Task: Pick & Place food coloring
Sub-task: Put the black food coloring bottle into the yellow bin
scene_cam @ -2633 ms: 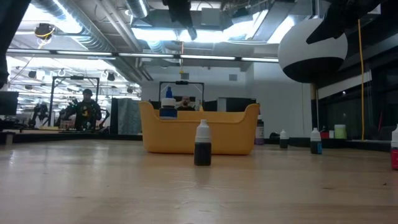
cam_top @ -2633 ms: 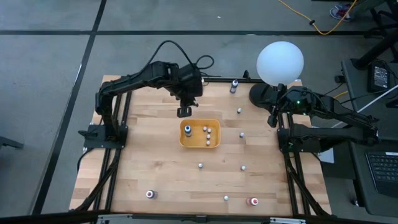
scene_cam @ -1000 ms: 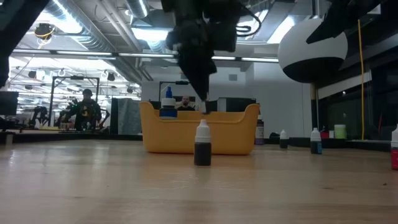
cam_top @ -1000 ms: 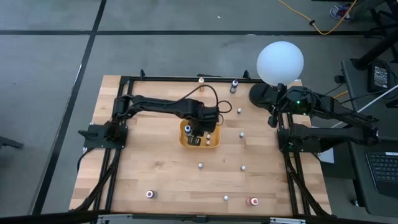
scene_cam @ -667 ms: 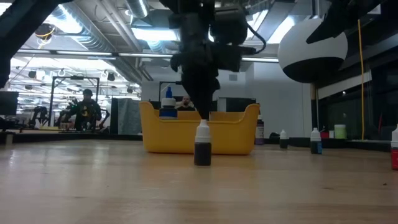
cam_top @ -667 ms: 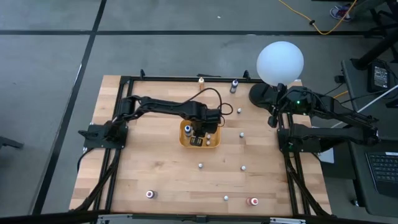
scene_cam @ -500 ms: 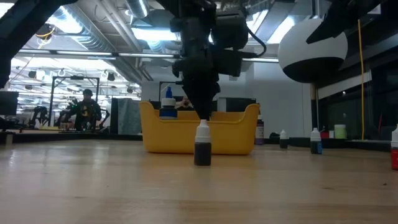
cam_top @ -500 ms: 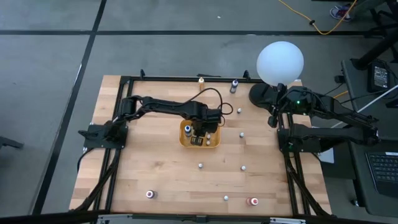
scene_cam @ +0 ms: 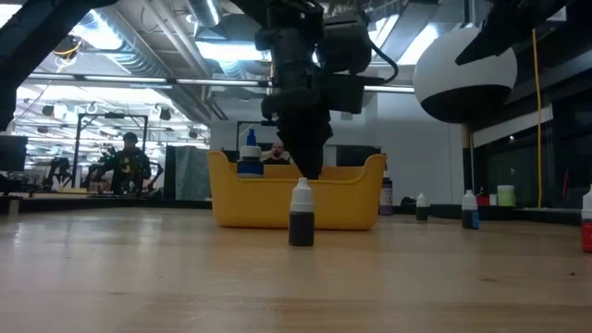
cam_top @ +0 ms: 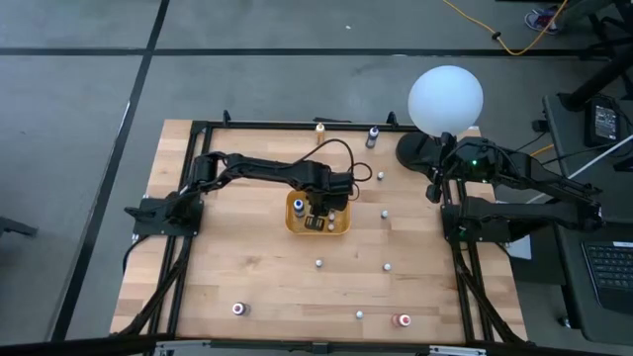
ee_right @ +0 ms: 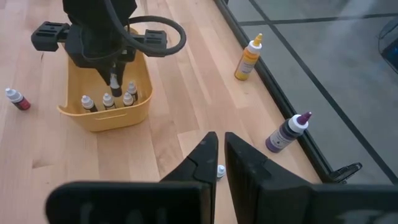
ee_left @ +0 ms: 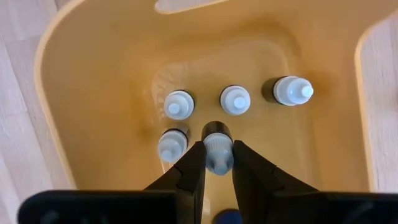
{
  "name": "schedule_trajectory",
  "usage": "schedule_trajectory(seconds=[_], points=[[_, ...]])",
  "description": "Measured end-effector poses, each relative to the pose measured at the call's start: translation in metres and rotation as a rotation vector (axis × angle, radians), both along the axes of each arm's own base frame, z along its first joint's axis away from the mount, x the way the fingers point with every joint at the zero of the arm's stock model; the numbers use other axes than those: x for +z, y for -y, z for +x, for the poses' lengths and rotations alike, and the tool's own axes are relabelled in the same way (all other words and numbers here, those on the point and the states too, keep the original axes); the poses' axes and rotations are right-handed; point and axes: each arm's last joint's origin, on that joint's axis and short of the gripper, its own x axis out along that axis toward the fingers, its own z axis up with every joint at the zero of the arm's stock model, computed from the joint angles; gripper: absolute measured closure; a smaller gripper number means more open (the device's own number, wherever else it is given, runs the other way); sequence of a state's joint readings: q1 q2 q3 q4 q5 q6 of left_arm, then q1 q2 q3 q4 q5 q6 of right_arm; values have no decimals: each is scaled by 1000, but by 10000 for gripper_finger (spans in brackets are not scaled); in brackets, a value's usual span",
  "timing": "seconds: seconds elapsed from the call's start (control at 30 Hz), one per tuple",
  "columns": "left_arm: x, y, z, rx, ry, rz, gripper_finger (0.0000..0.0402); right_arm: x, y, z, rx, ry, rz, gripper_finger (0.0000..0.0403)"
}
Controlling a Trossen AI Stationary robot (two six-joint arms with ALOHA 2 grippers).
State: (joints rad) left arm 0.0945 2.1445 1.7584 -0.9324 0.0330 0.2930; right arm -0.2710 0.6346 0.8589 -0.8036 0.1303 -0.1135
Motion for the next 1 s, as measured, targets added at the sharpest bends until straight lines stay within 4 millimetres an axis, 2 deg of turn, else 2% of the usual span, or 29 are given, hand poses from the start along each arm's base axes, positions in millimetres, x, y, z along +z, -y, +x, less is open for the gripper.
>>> schedule_trajectory(seconds=[0.67, 1.0], points=[[-9, -6, 4, 41, 2, -7, 342, 0, 0, 0, 0, 0, 0, 369], [-9, -4, 3, 53, -6, -23, 307, 0, 0, 0, 0, 0, 0, 369]])
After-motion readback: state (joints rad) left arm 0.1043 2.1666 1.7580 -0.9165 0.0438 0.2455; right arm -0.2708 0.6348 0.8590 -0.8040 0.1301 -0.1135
